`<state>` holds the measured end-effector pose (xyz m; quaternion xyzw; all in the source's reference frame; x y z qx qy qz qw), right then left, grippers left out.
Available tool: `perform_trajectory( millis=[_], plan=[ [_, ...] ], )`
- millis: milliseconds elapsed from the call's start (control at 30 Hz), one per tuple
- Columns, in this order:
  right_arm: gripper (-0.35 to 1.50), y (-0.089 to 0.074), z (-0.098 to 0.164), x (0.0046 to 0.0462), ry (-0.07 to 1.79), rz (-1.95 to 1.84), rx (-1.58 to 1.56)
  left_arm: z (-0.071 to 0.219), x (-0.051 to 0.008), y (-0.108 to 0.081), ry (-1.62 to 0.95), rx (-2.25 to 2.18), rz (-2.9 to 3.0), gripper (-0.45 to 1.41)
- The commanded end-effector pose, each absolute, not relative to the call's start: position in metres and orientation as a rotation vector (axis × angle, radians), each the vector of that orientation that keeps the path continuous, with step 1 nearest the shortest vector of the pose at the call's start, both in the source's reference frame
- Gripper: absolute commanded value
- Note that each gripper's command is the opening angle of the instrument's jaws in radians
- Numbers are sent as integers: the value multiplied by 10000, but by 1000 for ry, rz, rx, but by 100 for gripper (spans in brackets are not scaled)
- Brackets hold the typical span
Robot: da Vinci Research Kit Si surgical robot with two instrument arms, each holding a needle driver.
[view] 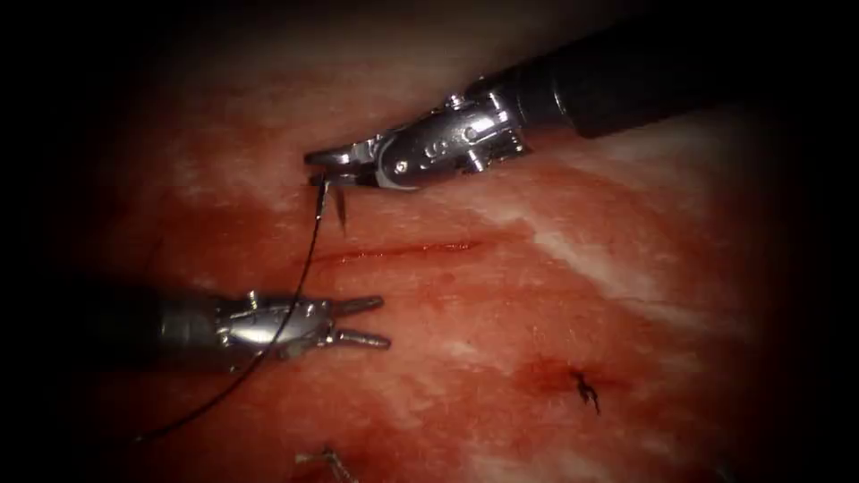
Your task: Wound Closure
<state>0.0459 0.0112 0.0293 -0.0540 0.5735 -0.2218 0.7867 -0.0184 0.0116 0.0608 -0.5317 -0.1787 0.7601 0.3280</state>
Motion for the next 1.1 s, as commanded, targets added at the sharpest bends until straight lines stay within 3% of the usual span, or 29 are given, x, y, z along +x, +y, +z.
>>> perform_trajectory(
  millis=[33, 1100],
  plan=[
    [-35, 109, 297, 467, 1237, -479, -117, 613, -188, 110, -472, -1389, 1990, 19],
    [-35, 103, 310, 476, 1241, -483, -128, 612, -185, 111, -476, -1391, 1990, 19]
  ],
)
